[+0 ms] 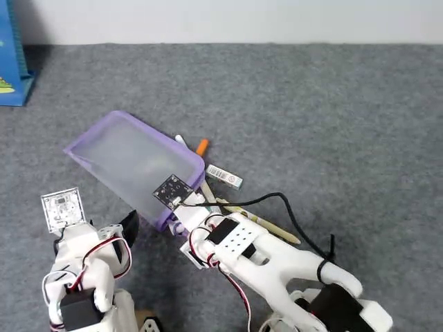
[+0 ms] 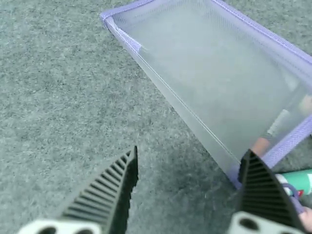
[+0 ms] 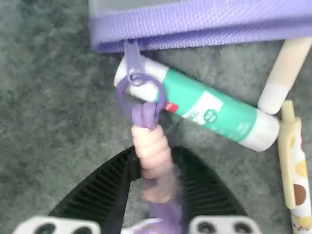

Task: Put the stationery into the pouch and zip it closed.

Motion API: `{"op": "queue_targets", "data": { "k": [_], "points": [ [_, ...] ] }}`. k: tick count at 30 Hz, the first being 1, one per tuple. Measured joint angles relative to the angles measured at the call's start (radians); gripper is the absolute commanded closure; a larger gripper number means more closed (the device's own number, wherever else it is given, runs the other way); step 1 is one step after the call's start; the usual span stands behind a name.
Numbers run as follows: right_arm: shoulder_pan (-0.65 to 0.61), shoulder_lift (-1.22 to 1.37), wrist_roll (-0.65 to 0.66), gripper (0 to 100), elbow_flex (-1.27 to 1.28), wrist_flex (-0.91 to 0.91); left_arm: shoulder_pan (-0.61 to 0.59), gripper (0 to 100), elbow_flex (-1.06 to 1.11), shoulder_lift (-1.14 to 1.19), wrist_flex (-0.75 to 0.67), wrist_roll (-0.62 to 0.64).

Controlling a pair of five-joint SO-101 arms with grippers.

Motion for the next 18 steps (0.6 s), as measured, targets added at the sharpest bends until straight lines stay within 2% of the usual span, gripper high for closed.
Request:
{"op": "queue_targets", "data": {
  "k": [12, 18],
  "points": [
    [0.0, -0.305, 0.0, 99.1, 0.0, 0.066, 0.0, 68, 0.0, 0.0, 0.0, 0.0],
    [0.0, -0.42, 0.0, 99.1, 0.0, 0.068, 0.0, 68, -0.08, 0.0, 0.0, 0.0]
  ]
}}
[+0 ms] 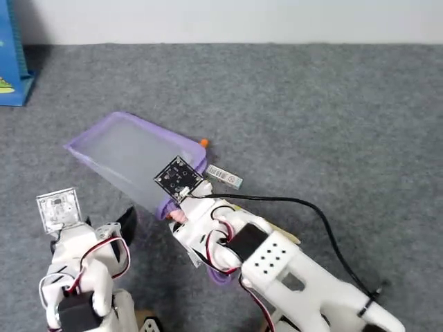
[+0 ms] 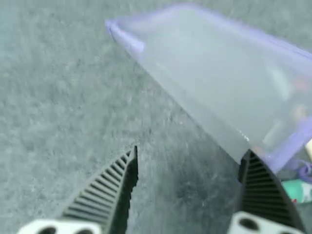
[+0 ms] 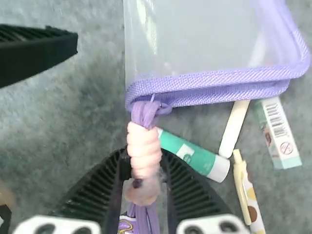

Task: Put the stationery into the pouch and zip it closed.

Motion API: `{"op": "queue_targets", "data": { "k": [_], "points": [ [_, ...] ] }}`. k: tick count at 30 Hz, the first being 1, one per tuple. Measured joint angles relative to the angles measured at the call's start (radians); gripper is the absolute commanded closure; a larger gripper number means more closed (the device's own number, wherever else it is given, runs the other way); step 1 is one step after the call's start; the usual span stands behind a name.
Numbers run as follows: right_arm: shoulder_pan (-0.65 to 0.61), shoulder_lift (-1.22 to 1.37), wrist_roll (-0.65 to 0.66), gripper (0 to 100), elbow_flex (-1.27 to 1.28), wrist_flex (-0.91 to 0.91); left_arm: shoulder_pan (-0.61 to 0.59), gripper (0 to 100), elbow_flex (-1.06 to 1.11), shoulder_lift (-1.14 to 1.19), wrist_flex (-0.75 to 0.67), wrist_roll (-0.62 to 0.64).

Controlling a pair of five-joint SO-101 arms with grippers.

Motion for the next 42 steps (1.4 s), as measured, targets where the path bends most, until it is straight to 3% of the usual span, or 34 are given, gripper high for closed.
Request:
{"op": "queue_targets", "data": {
  "k": [5, 18, 31, 42],
  "points": [
    [0.0, -0.038, 0.0, 99.1, 0.0, 0.0, 0.009, 68, -0.078, 0.0, 0.035, 0.0],
    [0.0, -0.046, 0.0, 99.1, 0.0, -0.077, 0.233, 68, -0.086, 0.0, 0.044, 0.0],
    [-0.002, -0.046, 0.0, 99.1, -0.138, 0.043, 0.238, 68, 0.023, 0.0, -0.035, -0.006],
    [-0.091, -0.173, 0.0, 99.1, -0.143, 0.157, 0.238, 68, 0.023, 0.0, -0.075, 0.012]
  ]
}}
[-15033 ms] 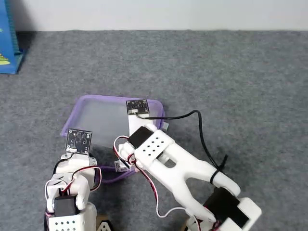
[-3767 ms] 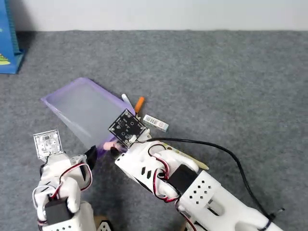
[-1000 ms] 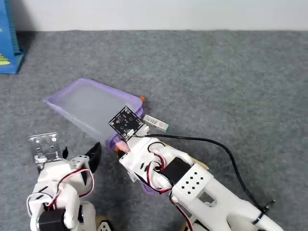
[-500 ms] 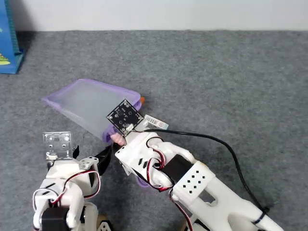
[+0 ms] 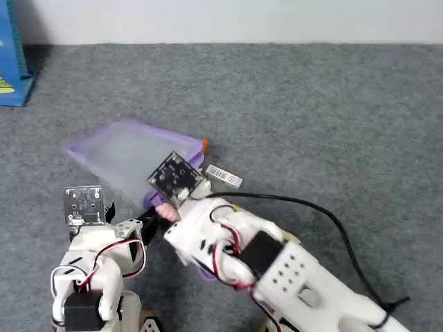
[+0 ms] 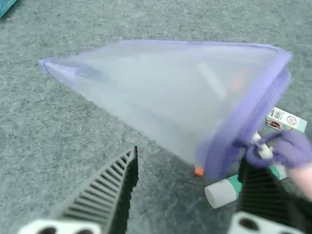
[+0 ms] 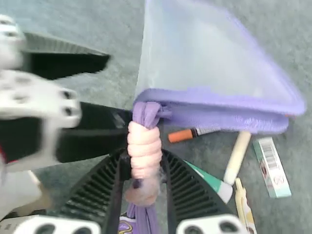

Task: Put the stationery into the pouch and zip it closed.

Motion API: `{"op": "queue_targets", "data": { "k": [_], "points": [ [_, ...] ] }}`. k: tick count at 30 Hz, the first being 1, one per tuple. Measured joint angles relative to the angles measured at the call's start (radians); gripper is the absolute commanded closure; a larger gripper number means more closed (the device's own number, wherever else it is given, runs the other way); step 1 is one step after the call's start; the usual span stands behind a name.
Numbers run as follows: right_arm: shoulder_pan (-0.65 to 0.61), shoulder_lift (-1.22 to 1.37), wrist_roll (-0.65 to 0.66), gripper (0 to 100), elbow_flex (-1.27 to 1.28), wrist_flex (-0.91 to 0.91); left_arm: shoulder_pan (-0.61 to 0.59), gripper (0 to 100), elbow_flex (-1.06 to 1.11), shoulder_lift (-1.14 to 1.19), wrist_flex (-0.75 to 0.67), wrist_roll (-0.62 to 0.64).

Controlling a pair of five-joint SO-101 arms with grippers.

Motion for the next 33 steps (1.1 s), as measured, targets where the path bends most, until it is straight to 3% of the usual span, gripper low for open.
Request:
{"op": "queue_targets", "data": {
  "k": [10, 15, 28, 33],
  "points": [
    [-0.008, -0.072, 0.0, 99.1, 0.0, 0.078, 0.0, 68, 0.049, 0.0, 0.0, 0.0],
    [-0.008, -0.072, 0.0, 99.1, 0.0, 0.078, -0.072, 69, 0.049, 0.0, 0.0, -0.009],
    [-0.017, -0.071, -0.037, 99.1, 0.002, 0.078, -0.106, 99, 0.046, -0.002, -0.009, -0.063],
    [-0.017, -0.071, -0.038, 99.1, 0.026, 0.072, -0.106, 99, 0.046, 0.0, -0.011, -0.072]
  ]
}}
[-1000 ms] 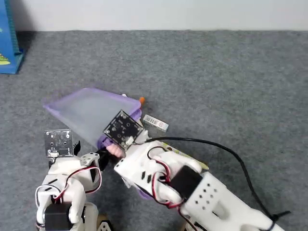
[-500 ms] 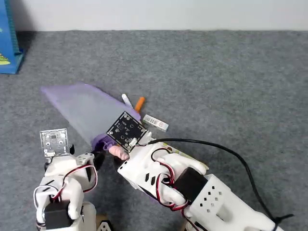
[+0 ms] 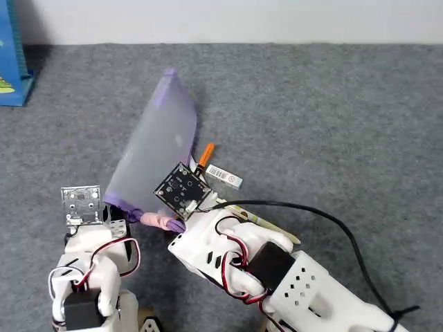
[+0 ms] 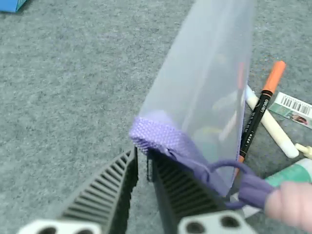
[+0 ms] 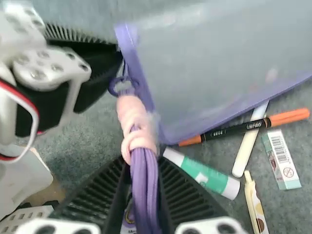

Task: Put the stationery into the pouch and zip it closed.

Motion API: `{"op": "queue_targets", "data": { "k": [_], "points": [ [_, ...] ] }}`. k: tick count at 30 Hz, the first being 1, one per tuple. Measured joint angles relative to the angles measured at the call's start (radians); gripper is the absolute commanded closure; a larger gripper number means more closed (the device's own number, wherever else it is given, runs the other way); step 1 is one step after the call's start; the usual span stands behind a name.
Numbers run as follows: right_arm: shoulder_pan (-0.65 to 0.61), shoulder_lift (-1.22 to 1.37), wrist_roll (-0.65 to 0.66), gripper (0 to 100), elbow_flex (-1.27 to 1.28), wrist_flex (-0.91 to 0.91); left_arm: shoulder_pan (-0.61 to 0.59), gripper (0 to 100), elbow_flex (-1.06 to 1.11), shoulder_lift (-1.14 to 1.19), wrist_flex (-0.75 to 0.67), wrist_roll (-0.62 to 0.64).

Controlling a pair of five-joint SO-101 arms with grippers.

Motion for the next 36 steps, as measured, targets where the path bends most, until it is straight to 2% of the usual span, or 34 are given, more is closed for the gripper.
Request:
{"op": "queue_targets", "data": {
  "k": [8, 22, 36],
  "points": [
    [0.017, 0.0, -0.002, 99.1, 0.0, 0.028, 0.0, 99, 0.0, 0.0, 0.0, 0.0],
    [0.315, -0.02, 0.054, 99.1, 0.0, 0.183, -0.018, 99, 0.003, 0.0, 0.0, 0.0],
    [0.334, -0.02, 0.054, 99.1, 0.0, 0.184, -0.02, 98, 0.061, 0.0, 0.002, 0.0]
  ]
}}
